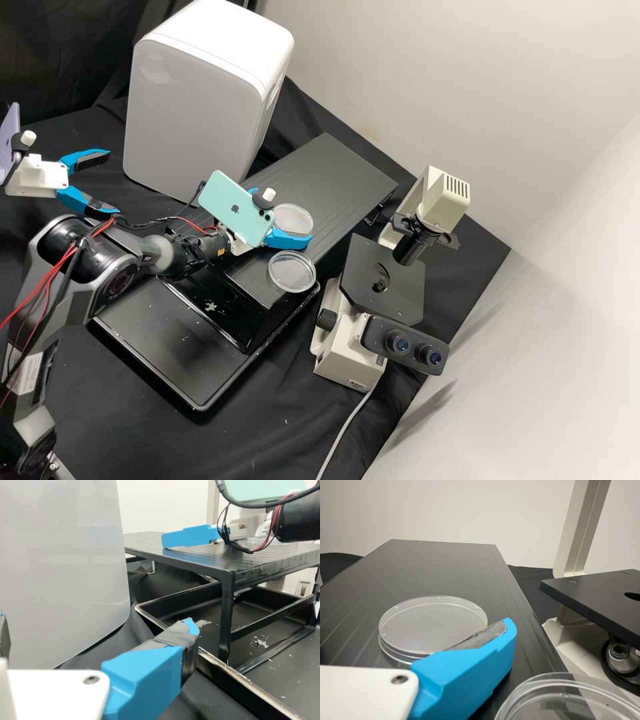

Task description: Place the lid on the petri dish

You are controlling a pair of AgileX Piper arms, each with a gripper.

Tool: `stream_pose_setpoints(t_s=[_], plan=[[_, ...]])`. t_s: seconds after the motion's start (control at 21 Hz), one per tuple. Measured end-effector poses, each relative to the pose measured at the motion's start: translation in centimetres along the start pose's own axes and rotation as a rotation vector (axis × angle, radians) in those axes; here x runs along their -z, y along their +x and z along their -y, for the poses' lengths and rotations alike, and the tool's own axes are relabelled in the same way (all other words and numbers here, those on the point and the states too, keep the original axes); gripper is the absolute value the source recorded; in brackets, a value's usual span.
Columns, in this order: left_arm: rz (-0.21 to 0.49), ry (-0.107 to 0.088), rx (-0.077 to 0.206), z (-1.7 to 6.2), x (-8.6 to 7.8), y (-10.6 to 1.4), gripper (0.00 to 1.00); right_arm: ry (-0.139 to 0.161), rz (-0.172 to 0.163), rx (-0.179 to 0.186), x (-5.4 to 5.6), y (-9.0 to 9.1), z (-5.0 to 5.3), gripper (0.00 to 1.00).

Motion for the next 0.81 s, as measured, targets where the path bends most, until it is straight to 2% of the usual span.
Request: stream_pose_setpoints(t_s=[0.19, 0.33, 0.43, 0.48, 0.62, 0.81], plan=[[0.001, 0.000, -0.006, -0.12, -0.02, 0.13, 1.00, -0.002, -0.001, 0.001, 0.01, 0.00, 0.01, 0.00], [0.001, 0.000, -0.006, -0.12, -0.02, 0.13, 1.00, 0.012, -0.004, 0.006, -0.06, -0.07, 0.13, 0.00], [0.001, 0.000, -0.006, -0.12, -0.02, 0.13, 1.00, 0.011, -0.013, 0.011, -0.02, -0.05, 0.12, 0.00], [0.001, 0.000, -0.006, -0.12, -0.02, 0.13, 1.00, 0.022, -0.021, 0.006, 0.05, -0.06, 0.08, 0.00], [0.001, 0.000, -0.006, -0.12, -0.02, 0.13, 1.00, 0.006, -0.034, 0.016, -0.11, -0.27, 0.38, 0.00], [0.001, 0.000, -0.006, -0.12, -0.02, 0.13, 1.00, 0.013, -0.039, 0.005, -0.23, -0.45, 0.37, 0.00]])
